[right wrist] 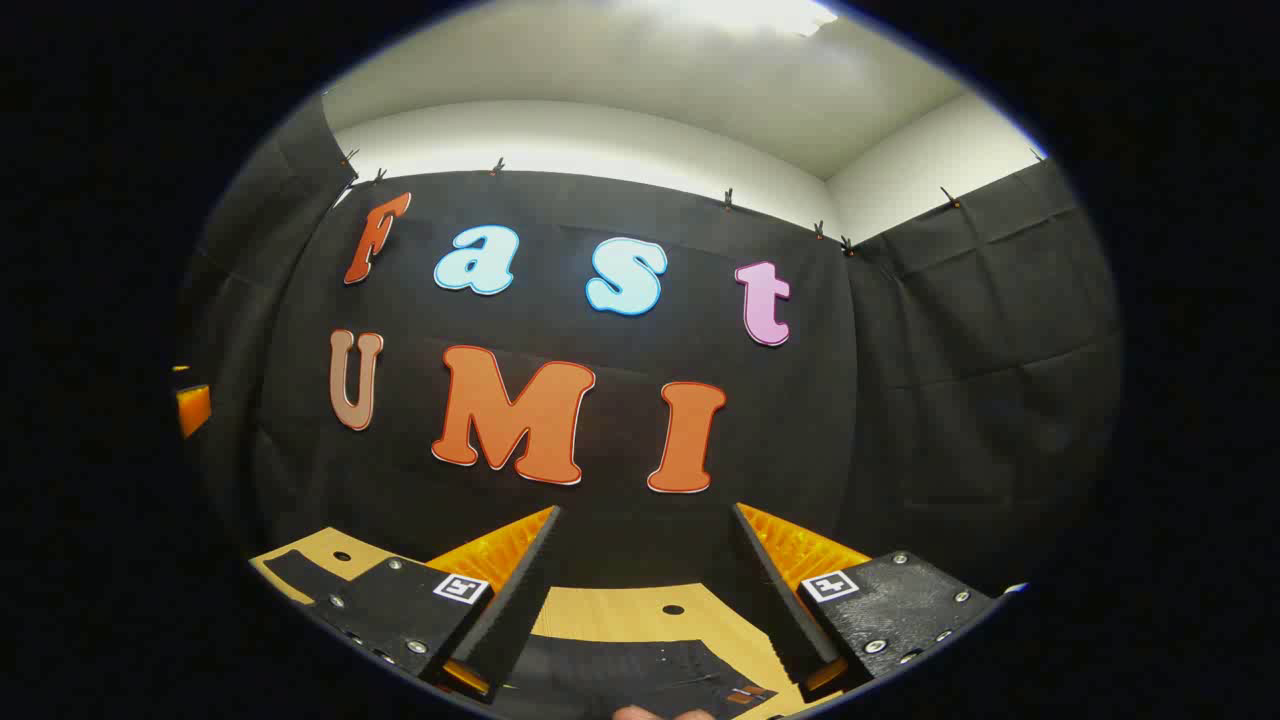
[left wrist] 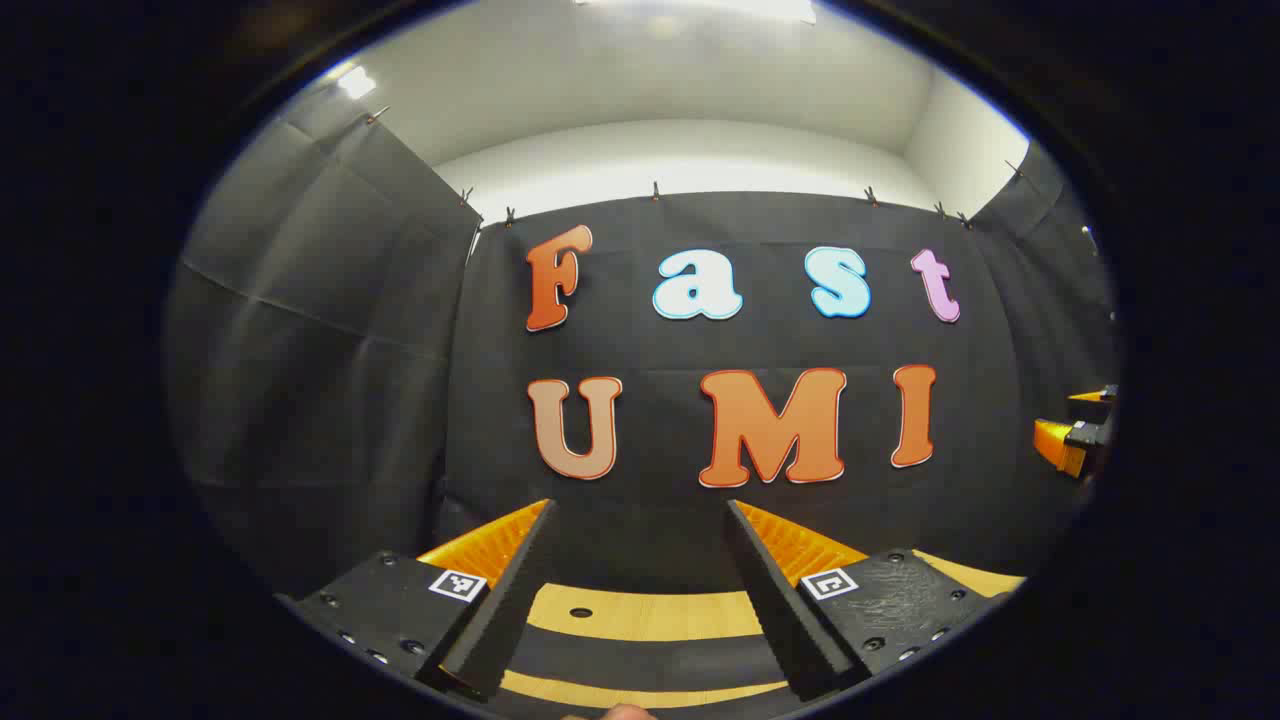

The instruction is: Grasp the waist and the cuffs of the jeans and fold them to make the two legs overlap; first hold the waist and fold one-third of the jeans toward the cuffs, then hold the cuffs and fold the remaining one-third in the same direction to finish folding.

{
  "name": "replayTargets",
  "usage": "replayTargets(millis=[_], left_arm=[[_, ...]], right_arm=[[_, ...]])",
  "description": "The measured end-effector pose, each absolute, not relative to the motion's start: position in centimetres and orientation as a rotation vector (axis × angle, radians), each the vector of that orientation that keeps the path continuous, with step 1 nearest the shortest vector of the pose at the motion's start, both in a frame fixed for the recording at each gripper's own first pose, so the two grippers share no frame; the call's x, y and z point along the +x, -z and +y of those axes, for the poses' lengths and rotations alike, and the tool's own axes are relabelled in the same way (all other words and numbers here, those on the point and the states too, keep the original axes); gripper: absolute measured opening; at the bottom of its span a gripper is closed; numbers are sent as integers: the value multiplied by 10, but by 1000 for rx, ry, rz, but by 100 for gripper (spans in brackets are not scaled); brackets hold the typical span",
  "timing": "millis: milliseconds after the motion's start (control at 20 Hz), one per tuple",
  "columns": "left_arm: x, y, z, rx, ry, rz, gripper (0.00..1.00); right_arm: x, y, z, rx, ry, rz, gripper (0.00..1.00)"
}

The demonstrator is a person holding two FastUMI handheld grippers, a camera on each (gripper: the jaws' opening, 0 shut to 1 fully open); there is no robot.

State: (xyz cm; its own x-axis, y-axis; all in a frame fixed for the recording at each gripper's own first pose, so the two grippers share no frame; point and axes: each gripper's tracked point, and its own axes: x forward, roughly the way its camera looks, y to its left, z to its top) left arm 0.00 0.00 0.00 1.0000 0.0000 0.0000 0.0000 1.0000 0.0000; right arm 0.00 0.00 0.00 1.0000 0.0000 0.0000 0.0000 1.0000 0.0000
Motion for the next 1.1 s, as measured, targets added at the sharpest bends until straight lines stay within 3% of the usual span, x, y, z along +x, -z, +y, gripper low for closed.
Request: replayTargets(millis=[250,400,500,900,1100], left_arm=[[0,33,22,71,-42,98,100],[-2,49,34,43,-42,136,100],[-4,53,38,31,-37,140,98],[4,43,4,54,-29,113,100],[10,40,0,77,-48,109,98]], right_arm=[[-7,18,-8,10,44,57,100],[-18,32,-16,15,76,98,94],[-25,32,-19,5,90,92,98],[-32,30,-5,3,-28,59,98],[-19,42,-11,6,-30,74,98]])
